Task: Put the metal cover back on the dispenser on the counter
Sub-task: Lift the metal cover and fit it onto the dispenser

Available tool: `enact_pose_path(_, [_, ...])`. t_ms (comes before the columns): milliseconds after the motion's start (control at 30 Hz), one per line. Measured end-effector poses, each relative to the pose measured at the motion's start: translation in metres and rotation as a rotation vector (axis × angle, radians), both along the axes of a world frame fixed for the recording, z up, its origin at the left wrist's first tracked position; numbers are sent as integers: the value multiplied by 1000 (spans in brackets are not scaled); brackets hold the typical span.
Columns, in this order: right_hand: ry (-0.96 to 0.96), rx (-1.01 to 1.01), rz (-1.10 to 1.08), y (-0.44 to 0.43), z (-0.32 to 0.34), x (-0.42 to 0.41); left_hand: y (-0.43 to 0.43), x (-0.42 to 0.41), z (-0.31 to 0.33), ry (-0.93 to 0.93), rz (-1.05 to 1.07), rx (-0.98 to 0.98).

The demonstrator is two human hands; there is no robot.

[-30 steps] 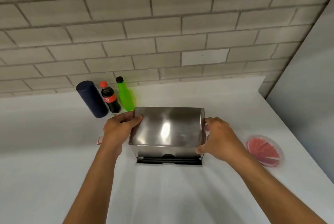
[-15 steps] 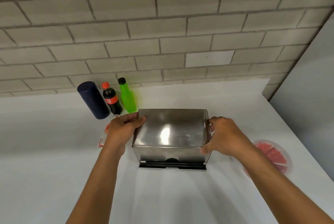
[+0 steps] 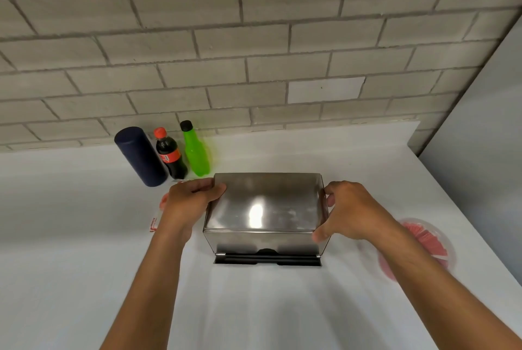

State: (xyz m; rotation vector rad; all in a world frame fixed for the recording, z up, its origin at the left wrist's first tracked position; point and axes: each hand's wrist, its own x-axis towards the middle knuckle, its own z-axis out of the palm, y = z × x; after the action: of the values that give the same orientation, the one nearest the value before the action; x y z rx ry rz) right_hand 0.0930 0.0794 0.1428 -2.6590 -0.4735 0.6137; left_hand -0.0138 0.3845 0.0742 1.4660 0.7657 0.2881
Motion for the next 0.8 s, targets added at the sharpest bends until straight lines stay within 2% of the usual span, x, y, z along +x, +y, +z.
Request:
enact_pose_path(200, [18,9,4,-2,-1,2,-4,-1,5,10,2,27])
enact_pose_path(533, [74,37,9,-8,-8,8,-5,5,9,104,-10,196])
enact_pose_path(633, [90,78,-10,-12,-13,9,-6,5,8,89,-8,145])
enact_pose_path(800, [96,160,-26,-18,-19,3,-5,4,7,93,-62,211])
